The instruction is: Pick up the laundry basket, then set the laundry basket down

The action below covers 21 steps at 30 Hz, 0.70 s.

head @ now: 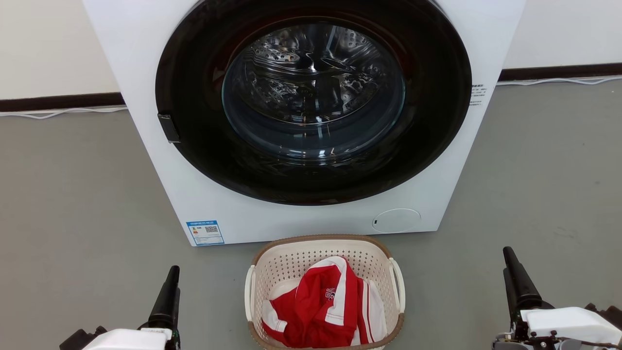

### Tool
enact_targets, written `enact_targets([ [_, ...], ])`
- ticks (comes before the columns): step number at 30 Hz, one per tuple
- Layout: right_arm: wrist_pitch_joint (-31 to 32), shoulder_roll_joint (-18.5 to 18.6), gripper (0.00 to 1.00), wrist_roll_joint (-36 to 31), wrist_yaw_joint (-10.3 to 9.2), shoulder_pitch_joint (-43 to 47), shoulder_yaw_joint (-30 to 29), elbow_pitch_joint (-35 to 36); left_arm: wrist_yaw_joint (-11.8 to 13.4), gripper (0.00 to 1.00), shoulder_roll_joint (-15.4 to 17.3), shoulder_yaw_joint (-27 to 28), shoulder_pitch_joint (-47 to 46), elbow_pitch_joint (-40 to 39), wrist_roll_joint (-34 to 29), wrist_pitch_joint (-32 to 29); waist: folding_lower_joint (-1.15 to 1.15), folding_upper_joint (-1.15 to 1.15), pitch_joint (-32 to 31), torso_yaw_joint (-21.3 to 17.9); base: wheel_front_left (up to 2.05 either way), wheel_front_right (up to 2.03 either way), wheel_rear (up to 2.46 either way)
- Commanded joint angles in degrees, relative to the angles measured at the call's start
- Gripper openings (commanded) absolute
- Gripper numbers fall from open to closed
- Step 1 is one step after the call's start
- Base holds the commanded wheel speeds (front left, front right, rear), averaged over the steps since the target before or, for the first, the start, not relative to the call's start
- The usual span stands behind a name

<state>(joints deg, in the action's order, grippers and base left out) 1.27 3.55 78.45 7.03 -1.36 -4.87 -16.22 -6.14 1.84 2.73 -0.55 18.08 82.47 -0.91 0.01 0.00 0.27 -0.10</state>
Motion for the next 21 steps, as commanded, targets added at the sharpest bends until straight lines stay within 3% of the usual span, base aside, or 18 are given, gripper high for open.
enact_targets([
  [1, -0.65, 0.94, 1.0, -0.45, 0.14, -1.73, 0.5, 1.82, 0.17, 1.0, 0.46, 0.26, -1.81, -1.6, -0.44, 0.28, -0.01, 0.0, 0.0, 0.0, 0.0, 0.0, 0.0],
  [21, -4.19, 2.34, 1.0, -21.94, 0.21, -1.63, 2.73, 4.26, 2.38, 1.0, 0.59, -1.69, -1.7, -2.69, -18.32, 3.82, -0.01, 0.0, 0.2, -0.41, 0.0, 0.0, 0.0],
])
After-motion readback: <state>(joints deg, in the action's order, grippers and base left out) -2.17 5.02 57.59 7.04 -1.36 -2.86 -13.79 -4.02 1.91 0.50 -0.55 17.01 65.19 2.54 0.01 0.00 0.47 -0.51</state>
